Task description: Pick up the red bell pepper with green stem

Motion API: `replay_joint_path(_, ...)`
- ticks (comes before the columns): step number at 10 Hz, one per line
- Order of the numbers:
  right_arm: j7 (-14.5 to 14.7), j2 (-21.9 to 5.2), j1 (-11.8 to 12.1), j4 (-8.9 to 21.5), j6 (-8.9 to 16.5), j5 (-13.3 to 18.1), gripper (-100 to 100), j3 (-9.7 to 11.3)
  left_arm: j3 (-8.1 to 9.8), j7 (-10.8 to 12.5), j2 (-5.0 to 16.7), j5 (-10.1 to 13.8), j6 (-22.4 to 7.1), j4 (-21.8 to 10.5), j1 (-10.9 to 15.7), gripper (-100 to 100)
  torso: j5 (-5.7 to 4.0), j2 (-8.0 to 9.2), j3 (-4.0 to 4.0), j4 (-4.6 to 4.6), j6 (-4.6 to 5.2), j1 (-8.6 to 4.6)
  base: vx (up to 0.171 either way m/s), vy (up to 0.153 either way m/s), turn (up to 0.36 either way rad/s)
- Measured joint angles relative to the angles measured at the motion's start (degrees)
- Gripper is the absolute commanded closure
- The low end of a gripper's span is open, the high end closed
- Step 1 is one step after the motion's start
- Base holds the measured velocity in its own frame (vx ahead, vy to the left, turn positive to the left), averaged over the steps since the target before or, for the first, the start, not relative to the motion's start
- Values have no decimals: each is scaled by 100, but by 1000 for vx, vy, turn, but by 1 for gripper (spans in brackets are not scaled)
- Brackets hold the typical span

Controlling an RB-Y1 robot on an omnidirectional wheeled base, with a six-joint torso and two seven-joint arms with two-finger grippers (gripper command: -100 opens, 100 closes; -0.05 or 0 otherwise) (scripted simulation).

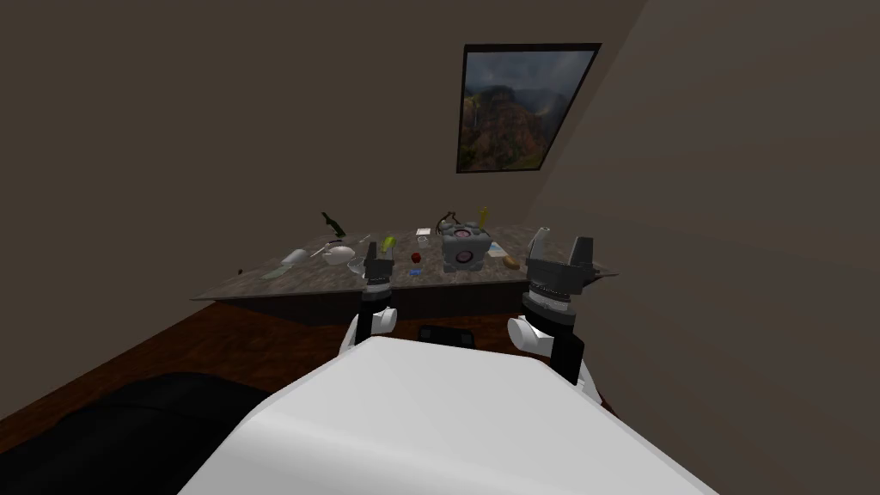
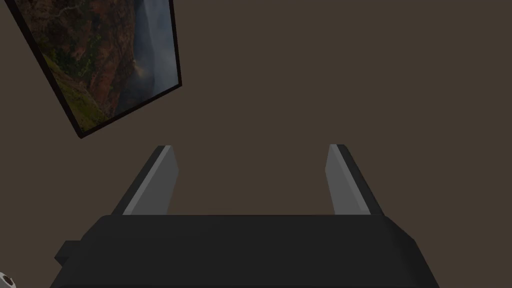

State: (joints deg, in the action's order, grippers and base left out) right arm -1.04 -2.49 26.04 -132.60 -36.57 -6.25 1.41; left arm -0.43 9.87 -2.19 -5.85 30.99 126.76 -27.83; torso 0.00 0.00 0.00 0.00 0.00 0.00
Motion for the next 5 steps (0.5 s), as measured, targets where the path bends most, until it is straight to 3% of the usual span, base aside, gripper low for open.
replay_joint_path(5,0,1,0,0,0,0,0,0,121,192,567,10,-505,-509,512,-100,-5,0,0,0,0,-22,-6,-55,60)
